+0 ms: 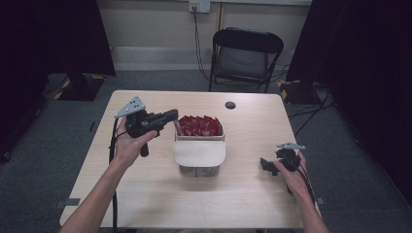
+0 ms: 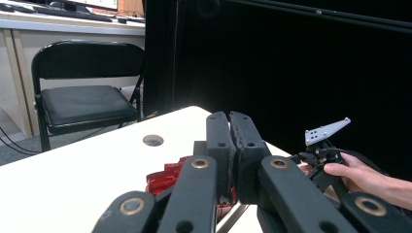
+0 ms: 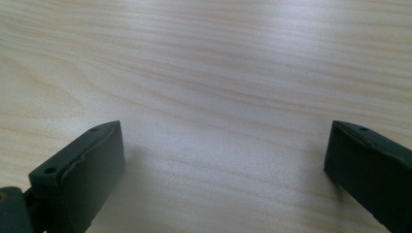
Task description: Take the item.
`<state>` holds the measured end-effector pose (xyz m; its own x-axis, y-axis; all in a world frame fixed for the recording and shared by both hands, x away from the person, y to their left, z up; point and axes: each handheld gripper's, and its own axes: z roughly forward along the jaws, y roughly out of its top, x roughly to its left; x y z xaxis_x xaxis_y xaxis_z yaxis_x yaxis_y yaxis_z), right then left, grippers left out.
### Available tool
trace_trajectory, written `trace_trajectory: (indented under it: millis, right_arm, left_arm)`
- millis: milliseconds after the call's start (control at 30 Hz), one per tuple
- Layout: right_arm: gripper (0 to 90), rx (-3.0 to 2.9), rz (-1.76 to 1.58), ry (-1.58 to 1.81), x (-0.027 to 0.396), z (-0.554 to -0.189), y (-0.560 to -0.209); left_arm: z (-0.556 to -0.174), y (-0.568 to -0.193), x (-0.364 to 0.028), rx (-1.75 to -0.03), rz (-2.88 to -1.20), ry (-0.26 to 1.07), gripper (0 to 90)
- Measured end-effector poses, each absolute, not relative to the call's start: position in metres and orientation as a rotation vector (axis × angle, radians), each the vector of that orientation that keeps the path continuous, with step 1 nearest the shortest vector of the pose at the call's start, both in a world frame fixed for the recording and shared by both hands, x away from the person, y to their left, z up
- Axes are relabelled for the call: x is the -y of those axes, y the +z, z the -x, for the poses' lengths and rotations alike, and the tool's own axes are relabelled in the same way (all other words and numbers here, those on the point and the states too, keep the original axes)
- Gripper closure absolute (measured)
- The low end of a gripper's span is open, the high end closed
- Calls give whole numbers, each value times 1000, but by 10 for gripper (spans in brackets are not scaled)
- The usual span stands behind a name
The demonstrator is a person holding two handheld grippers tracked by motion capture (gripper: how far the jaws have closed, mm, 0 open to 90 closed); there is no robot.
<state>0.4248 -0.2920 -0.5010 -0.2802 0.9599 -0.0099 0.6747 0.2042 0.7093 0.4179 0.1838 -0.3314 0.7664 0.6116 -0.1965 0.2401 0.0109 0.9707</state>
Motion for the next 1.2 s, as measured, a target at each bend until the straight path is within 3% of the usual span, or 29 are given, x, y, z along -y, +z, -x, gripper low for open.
trace_trajectory:
  millis: [1200]
  right_arm:
    - [5, -2032, -1517, 836, 292, -425, -501]
  left_arm:
    - [-410, -311, -195, -672, -1517, 326, 879]
